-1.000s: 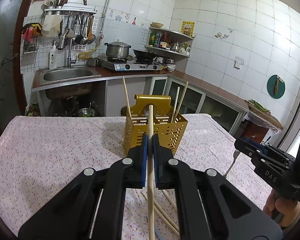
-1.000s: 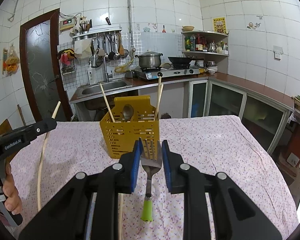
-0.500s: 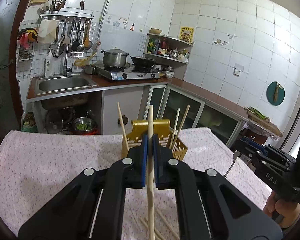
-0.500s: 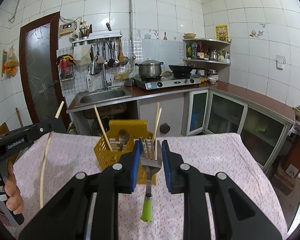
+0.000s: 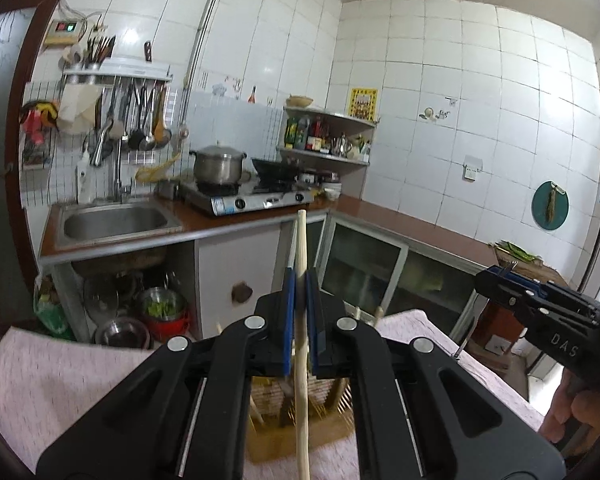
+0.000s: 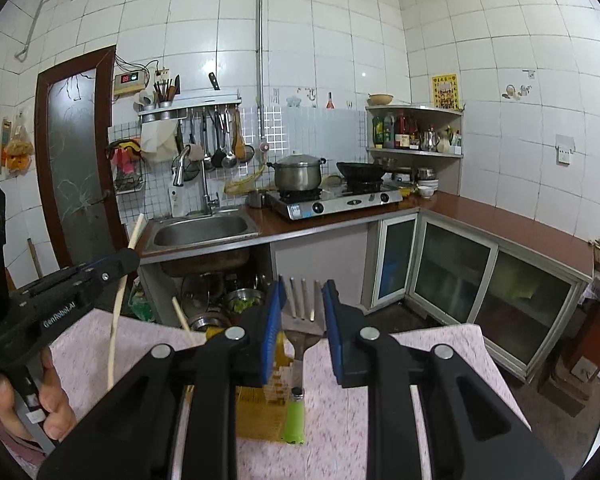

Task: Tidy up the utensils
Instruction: 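Lower the fork and chopstick into the holder and open both grippers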

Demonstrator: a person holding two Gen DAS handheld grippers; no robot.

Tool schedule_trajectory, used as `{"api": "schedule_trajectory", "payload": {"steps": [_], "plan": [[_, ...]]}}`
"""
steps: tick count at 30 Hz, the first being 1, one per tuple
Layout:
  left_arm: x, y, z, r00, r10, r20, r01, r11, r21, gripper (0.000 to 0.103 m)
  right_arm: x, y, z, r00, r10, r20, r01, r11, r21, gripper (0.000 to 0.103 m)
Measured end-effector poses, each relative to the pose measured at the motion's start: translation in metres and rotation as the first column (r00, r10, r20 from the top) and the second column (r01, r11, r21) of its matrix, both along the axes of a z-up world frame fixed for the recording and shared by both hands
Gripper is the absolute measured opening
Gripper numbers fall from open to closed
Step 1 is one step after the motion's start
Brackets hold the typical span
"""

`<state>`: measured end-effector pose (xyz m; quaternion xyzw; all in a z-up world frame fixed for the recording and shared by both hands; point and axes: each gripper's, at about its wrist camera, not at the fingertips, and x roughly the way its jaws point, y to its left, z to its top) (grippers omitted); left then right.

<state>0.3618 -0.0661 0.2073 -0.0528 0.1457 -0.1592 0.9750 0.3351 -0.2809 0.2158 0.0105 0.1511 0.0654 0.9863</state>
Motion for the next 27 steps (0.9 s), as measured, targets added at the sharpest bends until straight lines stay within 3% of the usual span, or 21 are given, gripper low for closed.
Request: {"api": "schedule_trajectory", "payload": {"steps": [5, 16, 23, 27], "plan": [[0.024, -0.005, 0.000, 0.997, 0.017, 0.080, -0.018, 1.000, 0.007, 0.004, 0.026, 0.002, 0.000, 1.000, 0.014, 0.012, -0.014, 1.000, 0.010, 0.022], [0.071, -0.017, -0.029, 0.988, 0.030, 0.153, -0.032, 0.999, 0.009, 0.004, 0.069, 0.008, -0.027, 0.999, 0.043, -0.009, -0.043, 0.999, 0.033, 0.022], [0.074, -0.014, -0.052, 0.994, 0.027, 0.108, -0.033, 0.998, 0.049, 0.004, 0.082, 0.016, -0.045, 0.998, 0.058, -0.026, -0.057, 0.998, 0.009, 0.022], [0.066, -0.012, -0.064, 0.997, 0.021, 0.079, -0.030, 0.993, 0.114, 0.004, 0.091, 0.020, -0.064, 0.996, 0.069, -0.058, -0.070, 0.998, -0.008, 0.022]]}}
